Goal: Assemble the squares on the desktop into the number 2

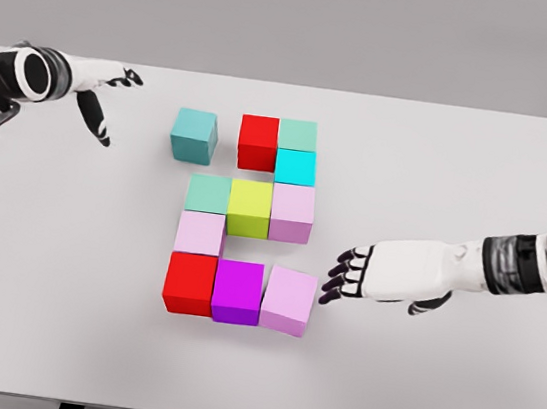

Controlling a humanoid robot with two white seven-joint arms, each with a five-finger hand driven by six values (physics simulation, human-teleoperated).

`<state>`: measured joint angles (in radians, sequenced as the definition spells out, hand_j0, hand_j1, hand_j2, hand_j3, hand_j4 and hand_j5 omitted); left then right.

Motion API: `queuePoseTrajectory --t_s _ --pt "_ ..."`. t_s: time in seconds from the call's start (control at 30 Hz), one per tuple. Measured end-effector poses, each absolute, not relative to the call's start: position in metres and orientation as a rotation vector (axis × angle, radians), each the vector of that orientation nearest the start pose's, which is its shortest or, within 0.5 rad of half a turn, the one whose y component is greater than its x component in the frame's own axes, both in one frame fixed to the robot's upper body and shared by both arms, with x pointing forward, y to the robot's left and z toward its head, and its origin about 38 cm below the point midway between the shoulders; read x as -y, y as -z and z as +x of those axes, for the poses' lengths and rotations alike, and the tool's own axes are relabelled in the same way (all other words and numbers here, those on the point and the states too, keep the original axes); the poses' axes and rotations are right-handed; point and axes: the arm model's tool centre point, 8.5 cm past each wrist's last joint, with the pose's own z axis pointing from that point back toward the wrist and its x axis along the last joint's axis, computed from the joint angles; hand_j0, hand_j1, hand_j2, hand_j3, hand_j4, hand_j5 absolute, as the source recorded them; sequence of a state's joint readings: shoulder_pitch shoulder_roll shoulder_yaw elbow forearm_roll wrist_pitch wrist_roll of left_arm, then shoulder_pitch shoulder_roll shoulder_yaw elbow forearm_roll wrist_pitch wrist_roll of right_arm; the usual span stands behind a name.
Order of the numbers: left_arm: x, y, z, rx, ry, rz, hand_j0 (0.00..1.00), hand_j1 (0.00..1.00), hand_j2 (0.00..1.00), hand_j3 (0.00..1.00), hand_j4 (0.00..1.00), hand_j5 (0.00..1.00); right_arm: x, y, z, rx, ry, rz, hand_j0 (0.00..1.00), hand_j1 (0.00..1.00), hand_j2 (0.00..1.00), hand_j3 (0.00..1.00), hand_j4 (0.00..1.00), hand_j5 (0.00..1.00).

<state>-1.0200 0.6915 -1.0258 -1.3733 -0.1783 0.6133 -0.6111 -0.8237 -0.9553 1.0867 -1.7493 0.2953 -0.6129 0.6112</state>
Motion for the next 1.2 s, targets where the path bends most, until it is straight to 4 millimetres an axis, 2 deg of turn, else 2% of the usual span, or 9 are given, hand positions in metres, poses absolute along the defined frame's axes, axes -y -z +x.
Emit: queuePoseTrajectory --t_s 0.17,0.27,0.53,0.77,1.03,1.2 --pt "-0.315 -0.223 0.508 0.697 1.349 0.649 0.98 0.98 0.98 0.98 0.98 0.98 0.228 -0.192 0.357 -1.507 3.079 -0.004 1.0 1.0 1.0 1.0 1.0 1.0" --pt "-0.319 -0.22 0.508 0.704 1.439 0.69 0.98 0.98 0.98 0.98 0.98 0.98 0.228 -0.193 0.359 -1.508 3.079 0.003 1.0 1.0 1.0 1.0 1.0 1.0" --pt "-0.296 -0.205 0.503 0.748 1.699 0.657 0.99 0.99 0.99 0.99 0.99 0.99 0.225 -0.194 0.362 -1.514 3.074 0.01 1.0 1.0 1.0 1.0 1.0 1.0" --pt "-0.279 -0.192 0.496 0.766 1.85 0.589 0.99 0.99 0.99 0.99 0.99 0.99 0.224 -0.196 0.367 -1.521 3.071 0.023 1.0 1.0 1.0 1.0 1.0 1.0" --pt "-0.268 -0.181 0.494 0.76 1.903 0.56 0.99 0.99 0.99 0.99 0.99 0.99 0.222 -0.199 0.373 -1.537 3.069 0.037 1.0 1.0 1.0 1.0 1.0 1.0" --pt "-0.263 -0.181 0.494 0.765 1.914 0.557 0.99 0.99 0.99 0.99 0.99 0.99 0.236 -0.21 0.387 -1.591 3.088 0.11 1.0 1.0 1.0 1.0 1.0 1.0"
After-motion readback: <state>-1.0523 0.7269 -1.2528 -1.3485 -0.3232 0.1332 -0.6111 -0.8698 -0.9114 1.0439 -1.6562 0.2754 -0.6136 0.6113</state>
